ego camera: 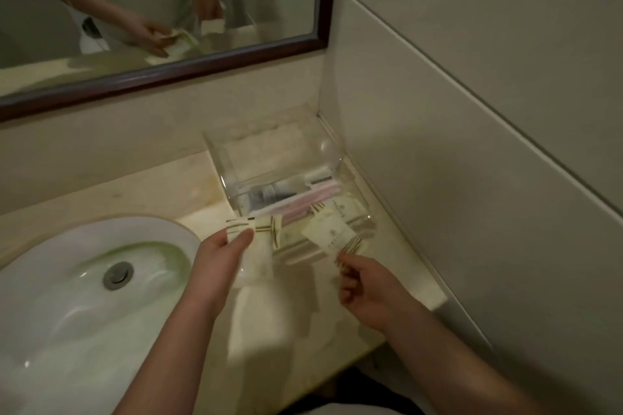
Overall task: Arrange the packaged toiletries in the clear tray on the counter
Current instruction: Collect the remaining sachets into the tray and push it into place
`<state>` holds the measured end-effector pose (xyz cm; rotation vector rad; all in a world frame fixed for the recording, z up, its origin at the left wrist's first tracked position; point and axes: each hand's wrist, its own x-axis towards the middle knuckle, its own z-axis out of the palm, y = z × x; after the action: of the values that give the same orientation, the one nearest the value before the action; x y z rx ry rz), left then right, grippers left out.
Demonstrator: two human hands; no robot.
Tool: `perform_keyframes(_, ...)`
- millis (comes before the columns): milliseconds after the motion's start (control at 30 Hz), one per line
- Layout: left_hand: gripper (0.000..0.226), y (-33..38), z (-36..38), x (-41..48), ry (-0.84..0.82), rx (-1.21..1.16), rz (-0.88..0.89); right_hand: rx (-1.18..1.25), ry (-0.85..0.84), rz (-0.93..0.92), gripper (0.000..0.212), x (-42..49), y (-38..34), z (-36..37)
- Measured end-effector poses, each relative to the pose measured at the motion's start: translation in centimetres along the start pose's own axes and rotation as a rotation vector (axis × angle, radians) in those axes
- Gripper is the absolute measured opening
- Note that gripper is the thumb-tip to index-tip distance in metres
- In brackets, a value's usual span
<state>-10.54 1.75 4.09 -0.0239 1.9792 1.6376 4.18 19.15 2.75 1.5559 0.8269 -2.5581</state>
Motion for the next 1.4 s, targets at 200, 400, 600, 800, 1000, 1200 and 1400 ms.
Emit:
perform_keyframes(200,0.021,0.4,-1.9,0.4,0.162,-0.031,-0.064,-0.004,-0.108,0.148,0.008,2.4,0.1,5.1)
perform_keyframes(400,0.014,0.5,-2.7,1.1,0.251,-0.124,-0.085,-0.649,-0.427,0.263,0.037,1.8,-0.5,8.2)
perform_keyframes(600,0.013,1.0,-2.0,1.2,0.263,-0.166,-0.093,-1.547,-0.240,-0.714,0.007,2.6,-4.3,6.3)
perform_keyframes(800,0.016,0.6,-1.3,0.8,0.225,-0.163,-0.074,-2.016,-0.404,-1.114,0.046,7.2,-4.9,4.2)
perform_keyframes(1000,0.017,0.3,-1.4,0.2,0.156,-0.127,-0.037,-2.108,-0.304,-1.158,0.047,7.4,-3.5,3.5)
perform_keyframes(1200,0.016,0.6,-0.1,0.1,-0.122,-0.094,-0.066,-1.182,-0.292,-0.727,0.029,3.2,-3.9,5.5)
perform_keyframes(1400,0.019,1.2,1.3,0.9,-0.187,-0.177,-0.005,-0.865,-0.156,-0.516,0.012,3.0,-5.6,5.4)
